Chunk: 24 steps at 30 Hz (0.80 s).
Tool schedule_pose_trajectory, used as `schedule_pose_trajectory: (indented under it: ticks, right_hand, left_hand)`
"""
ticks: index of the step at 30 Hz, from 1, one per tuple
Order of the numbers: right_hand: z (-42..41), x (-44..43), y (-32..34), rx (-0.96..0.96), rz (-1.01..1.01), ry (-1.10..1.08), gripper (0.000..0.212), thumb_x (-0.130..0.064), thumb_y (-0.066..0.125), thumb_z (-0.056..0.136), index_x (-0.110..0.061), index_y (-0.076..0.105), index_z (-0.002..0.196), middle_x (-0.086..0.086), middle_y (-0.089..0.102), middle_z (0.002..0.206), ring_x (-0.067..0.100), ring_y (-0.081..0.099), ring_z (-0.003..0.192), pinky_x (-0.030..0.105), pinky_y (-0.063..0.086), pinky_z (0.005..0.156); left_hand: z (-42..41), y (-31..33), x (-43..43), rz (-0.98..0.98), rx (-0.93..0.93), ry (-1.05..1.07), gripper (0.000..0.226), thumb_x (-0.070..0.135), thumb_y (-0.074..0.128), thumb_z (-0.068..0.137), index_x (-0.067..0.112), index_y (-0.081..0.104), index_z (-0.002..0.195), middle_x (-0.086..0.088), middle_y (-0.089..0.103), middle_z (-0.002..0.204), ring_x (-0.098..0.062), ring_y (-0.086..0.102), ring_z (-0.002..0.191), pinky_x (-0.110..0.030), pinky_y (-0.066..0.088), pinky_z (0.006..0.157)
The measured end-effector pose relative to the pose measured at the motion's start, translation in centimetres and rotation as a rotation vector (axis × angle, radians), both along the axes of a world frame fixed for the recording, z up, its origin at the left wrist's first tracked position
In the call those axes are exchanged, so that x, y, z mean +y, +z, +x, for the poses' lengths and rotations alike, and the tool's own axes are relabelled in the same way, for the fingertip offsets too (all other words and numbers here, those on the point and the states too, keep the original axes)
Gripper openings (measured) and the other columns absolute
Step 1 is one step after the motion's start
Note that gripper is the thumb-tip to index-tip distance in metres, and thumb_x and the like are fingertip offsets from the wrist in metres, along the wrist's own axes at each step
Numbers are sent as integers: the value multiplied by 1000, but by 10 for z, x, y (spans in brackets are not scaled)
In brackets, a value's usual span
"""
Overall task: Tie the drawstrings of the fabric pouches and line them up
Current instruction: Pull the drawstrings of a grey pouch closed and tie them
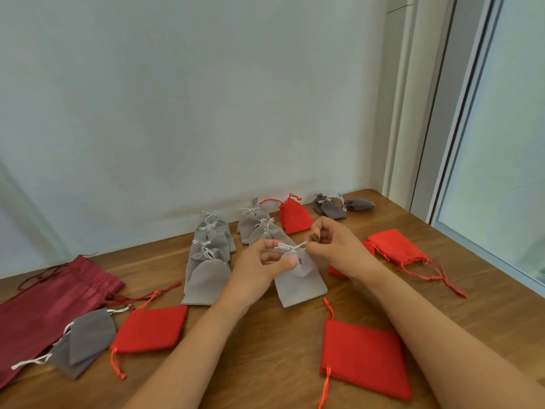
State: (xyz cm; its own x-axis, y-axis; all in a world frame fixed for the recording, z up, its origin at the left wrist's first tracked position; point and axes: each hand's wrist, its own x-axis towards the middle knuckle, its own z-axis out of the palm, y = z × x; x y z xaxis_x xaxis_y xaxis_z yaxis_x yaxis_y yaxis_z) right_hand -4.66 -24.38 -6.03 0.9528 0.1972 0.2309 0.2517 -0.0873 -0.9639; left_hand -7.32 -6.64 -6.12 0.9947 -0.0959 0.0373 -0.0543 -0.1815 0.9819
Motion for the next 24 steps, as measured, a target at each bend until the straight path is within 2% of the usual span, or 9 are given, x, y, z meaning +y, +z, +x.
schedule_pose_trajectory:
  ticks: [3, 7, 9, 11, 14, 17, 20, 22, 24]
  right_hand:
    - [0, 1, 2, -33, -26, -37, 23, 6, 65, 83, -13, 53, 78, -8, 61, 72, 7, 55, 71, 16, 46, 70]
    - [5, -12, 4, -139, -400, -377, 5, -12, 65, 86, -17, 66, 86, -4, 66, 90, 12, 59, 85, 25, 43, 76]
    - [8, -25, 5, -142, -582, -584, 11, -13, 60, 87, -15, 68, 93, 1, 63, 104, 18, 54, 102, 28, 38, 83]
    - [9, -37, 6, -95, -699, -699, 16, -14, 57, 88, -15, 68, 100, 6, 61, 115, 27, 46, 115, 33, 35, 90]
    - [7, -49, 9, 6, -800, -737, 17, -19, 57, 91, -18, 66, 104, 7, 57, 124, 30, 39, 123, 39, 32, 98]
    - [3, -62, 18, 109, -817, -742, 22, -16, 55, 90, -21, 66, 109, 7, 54, 129, 30, 34, 129, 44, 25, 106]
    - [1, -78, 25, 280, -848, -718, 29, -17, 50, 94, -25, 64, 118, 8, 52, 133, 31, 32, 133, 47, 20, 111]
    - [1, -85, 25, 360, -852, -684, 30, -20, 46, 97, -25, 62, 122, 10, 51, 134, 32, 34, 131, 48, 23, 110]
    - [1, -86, 21, 388, -817, -640, 30, -22, 47, 97, -25, 60, 123, 9, 51, 135, 32, 38, 128, 46, 28, 107]
  left_hand:
    - [4, 0, 2, 15, -45, 92, 22, 17, 76, 80, 18, 66, 99, -1, 75, 90, -17, 69, 90, -30, 52, 84]
    - [14, -1, 9, 20, -66, 246, 25, 22, 76, 81, 16, 66, 103, -2, 72, 97, -14, 66, 94, -33, 51, 87]
    - [16, -3, 10, 104, -76, 246, 23, 24, 75, 82, 17, 64, 101, 1, 70, 99, -8, 64, 92, -25, 50, 82]
    - [16, -10, 8, 245, -105, 244, 19, 25, 73, 83, 19, 62, 97, 4, 67, 99, -3, 60, 92, -17, 46, 76]
    - [16, -16, 6, 353, -155, 275, 17, 24, 71, 85, 20, 61, 98, 7, 64, 98, -3, 58, 92, -12, 42, 71]
    - [15, -13, 7, 399, -182, 284, 20, 16, 70, 86, 18, 57, 101, 10, 60, 94, -7, 59, 93, -8, 41, 66]
    - [11, -4, 10, 482, -240, 340, 35, 12, 69, 86, 13, 53, 116, 3, 59, 110, -12, 56, 101, -12, 41, 79]
    - [10, 6, 7, 586, -381, 418, 39, 12, 67, 86, 13, 51, 122, 3, 54, 117, -14, 50, 109, -23, 39, 90]
    - [7, 21, -3, 628, -527, 414, 35, 12, 63, 86, 16, 53, 120, 8, 50, 116, -10, 45, 111, -21, 34, 92]
